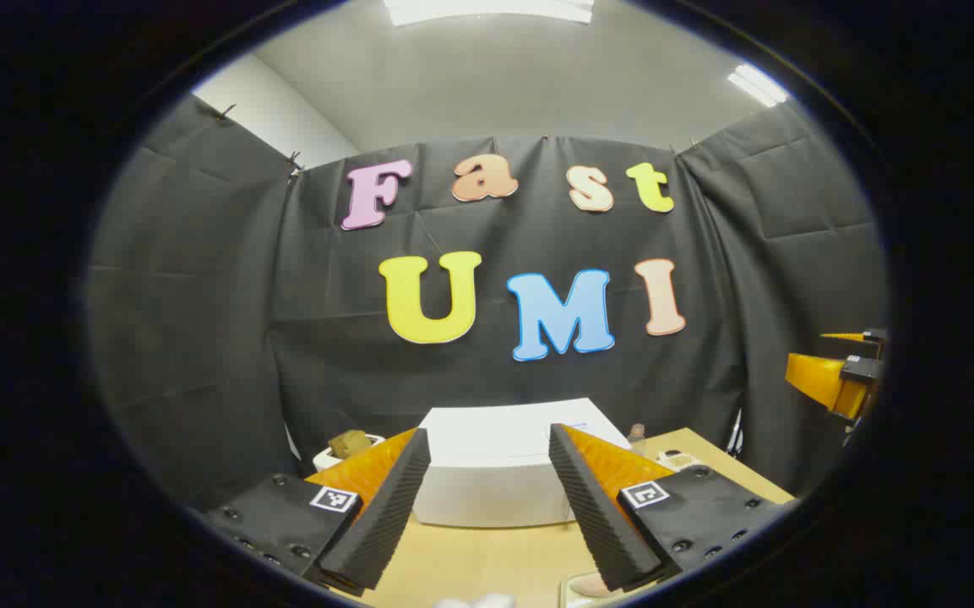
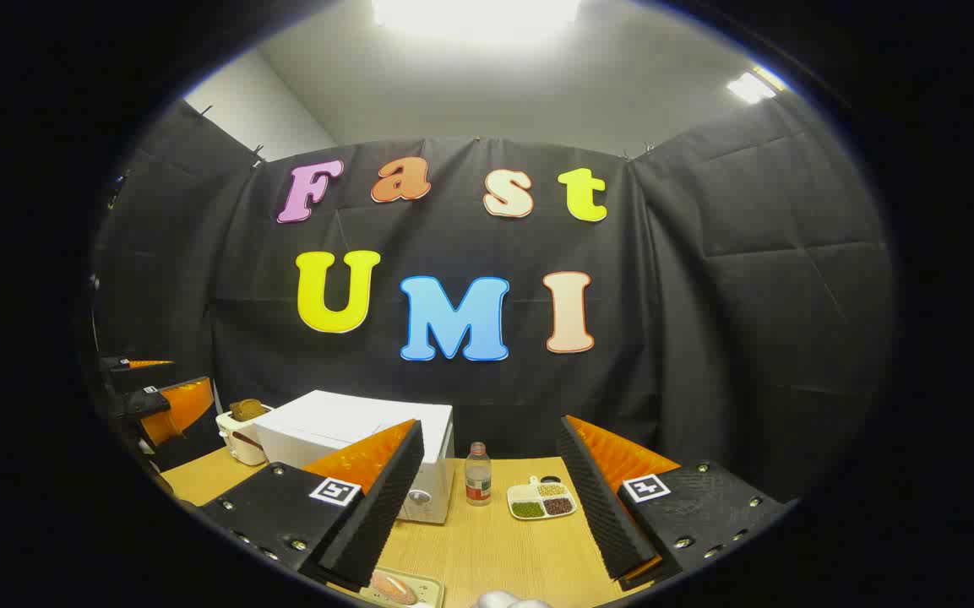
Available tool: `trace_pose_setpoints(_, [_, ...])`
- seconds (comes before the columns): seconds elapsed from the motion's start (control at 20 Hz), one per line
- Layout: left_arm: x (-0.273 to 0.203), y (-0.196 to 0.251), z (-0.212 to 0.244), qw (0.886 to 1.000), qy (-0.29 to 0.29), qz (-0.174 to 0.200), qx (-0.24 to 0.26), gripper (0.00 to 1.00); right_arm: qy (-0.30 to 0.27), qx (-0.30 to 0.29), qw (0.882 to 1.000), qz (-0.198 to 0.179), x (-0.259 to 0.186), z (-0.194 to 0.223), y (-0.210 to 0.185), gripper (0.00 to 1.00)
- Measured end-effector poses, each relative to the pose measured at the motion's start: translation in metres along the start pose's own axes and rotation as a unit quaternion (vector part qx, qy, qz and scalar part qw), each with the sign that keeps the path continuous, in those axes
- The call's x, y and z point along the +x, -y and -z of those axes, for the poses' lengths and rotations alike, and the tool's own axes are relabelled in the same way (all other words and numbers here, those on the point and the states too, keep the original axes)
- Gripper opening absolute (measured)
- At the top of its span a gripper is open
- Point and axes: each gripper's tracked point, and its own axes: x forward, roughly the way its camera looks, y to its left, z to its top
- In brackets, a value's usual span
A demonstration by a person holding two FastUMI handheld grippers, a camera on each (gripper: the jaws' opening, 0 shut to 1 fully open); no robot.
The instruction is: Open the microwave oven with the left hand, put the food in, and close the microwave oven.
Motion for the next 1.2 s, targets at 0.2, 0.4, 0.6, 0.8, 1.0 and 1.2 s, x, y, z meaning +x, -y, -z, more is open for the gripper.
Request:
trace_pose_setpoints(0.2, [0.001,-0.002,0.005,1.0,-0.003,-0.005,0.001,0.99,-0.002,-0.007,1.0,0.004,0.001,0.002,0.001,0.97])
trace_pose_setpoints(0.4, [0.0,-0.003,0.005,1.0,-0.002,-0.004,-0.001,0.99,0.0,-0.004,1.0,0.005,0.0,0.0,0.002,0.97])
trace_pose_setpoints(0.6, [-0.002,-0.002,0.006,1.0,-0.001,-0.004,0.001,0.99,0.0,-0.006,1.0,0.003,-0.001,0.001,0.0,0.97])
trace_pose_setpoints(0.8, [-0.002,-0.002,0.007,1.0,0.001,-0.006,0.005,0.99,-0.001,-0.005,1.0,0.004,-0.001,0.003,0.0,0.97])
trace_pose_setpoints(1.0, [-0.001,-0.004,0.022,1.0,0.0,-0.011,0.001,0.99,-0.007,-0.004,1.0,0.005,-0.001,0.005,0.001,0.97])
trace_pose_setpoints(1.2, [0.004,0.005,0.051,1.0,-0.01,-0.004,-0.004,0.99,-0.007,-0.011,1.0,0.012,0.002,0.002,0.008,0.96])
